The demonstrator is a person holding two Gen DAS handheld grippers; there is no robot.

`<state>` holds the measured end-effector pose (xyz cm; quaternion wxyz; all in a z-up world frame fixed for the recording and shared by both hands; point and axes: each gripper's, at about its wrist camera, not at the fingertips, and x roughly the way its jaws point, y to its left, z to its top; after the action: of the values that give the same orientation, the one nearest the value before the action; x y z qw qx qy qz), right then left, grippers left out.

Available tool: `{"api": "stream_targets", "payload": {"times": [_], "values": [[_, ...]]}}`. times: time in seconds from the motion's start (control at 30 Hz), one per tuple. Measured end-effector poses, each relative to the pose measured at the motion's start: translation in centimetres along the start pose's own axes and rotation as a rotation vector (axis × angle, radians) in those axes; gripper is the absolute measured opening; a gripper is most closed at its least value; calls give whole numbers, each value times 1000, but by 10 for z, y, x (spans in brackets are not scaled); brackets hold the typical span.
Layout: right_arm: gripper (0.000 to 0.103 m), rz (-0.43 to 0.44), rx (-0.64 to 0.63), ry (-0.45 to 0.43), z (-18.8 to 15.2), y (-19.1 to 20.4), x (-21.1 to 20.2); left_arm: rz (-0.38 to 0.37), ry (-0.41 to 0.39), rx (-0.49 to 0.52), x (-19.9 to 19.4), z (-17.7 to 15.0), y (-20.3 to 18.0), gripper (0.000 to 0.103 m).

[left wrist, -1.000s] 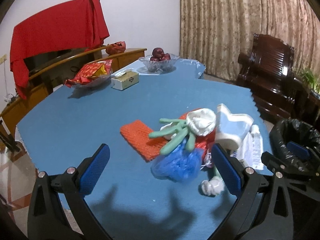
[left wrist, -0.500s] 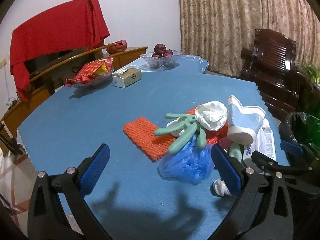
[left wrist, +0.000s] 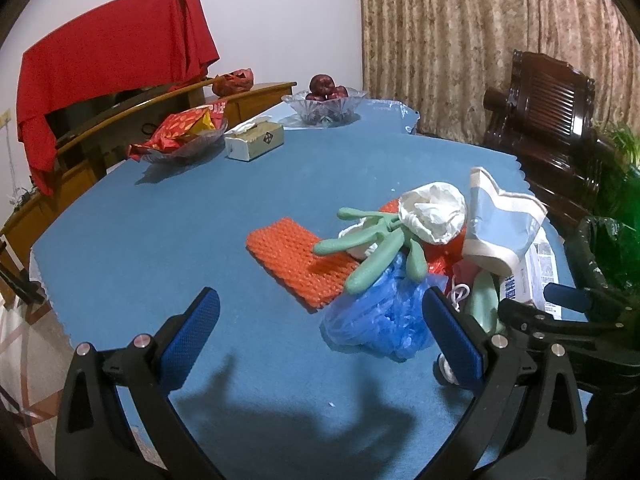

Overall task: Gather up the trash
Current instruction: 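Move the right tool toward the white alcohol pad box on the pile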

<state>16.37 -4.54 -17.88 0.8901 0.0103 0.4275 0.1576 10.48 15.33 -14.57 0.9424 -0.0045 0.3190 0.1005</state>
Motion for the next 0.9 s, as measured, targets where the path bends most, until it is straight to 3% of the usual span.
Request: {"api": "stream_targets", "payload": {"times": [0.1, 0.23, 0.3, 0.4, 0.9], "values": [[43, 9, -67, -6, -1, 4, -12, -7, 5, 4, 0, -1, -3, 98], [40, 34, -66, 8, -5, -2, -19, -25, 13, 13, 0, -2, -11, 98], [47, 54, -40, 30, -8, -6, -17, -31, 19, 16, -1, -3, -15, 98], [59, 11, -50, 25, -11, -7, -17, -34, 24, 21, -2, -5, -18, 98], [60, -80, -11, 37, -18, -25, -30, -42, 30, 24, 0, -5, -20, 98]]}}
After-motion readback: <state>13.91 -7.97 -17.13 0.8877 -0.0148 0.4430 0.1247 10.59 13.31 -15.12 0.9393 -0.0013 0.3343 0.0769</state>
